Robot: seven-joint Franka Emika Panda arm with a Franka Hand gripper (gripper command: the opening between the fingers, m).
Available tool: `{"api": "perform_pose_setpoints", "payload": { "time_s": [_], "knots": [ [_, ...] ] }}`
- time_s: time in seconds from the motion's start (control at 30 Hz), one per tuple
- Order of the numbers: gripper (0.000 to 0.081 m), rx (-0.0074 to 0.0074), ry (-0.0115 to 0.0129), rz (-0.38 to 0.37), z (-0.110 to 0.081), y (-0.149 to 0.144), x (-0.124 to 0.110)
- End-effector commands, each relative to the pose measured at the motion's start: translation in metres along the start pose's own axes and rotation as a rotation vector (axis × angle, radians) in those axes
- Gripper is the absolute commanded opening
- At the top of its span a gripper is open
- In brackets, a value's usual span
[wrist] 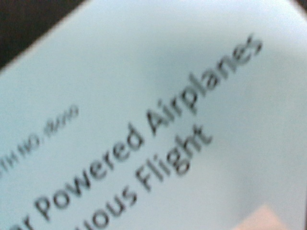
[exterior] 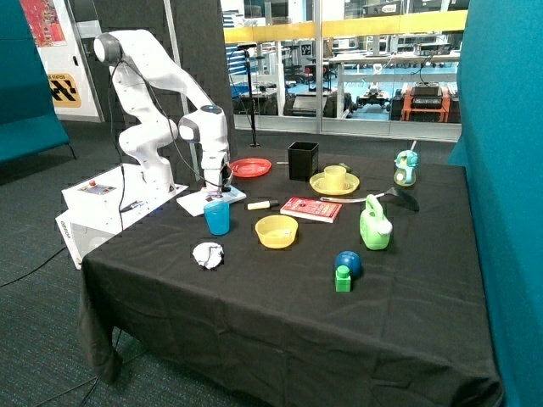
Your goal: Put a highlighter on each book
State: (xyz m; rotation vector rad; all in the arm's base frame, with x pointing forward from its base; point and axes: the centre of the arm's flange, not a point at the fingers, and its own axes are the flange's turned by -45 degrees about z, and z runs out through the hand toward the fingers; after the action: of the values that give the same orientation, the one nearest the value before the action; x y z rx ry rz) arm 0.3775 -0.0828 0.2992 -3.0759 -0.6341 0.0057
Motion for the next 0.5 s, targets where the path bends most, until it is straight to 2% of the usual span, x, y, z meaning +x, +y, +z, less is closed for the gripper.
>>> {"api": "perform_pose_setpoints", "payload": {
  "time_s": [0.0, 0.47],
  "knots": [
    [0.0, -0.0017, 0.0033, -0.021, 0.0087, -0.004, -0.0219],
    [0.0, -0.0017, 0.0033, -0.013, 0.0128, 0.0025, -0.0227]
  ]
}}
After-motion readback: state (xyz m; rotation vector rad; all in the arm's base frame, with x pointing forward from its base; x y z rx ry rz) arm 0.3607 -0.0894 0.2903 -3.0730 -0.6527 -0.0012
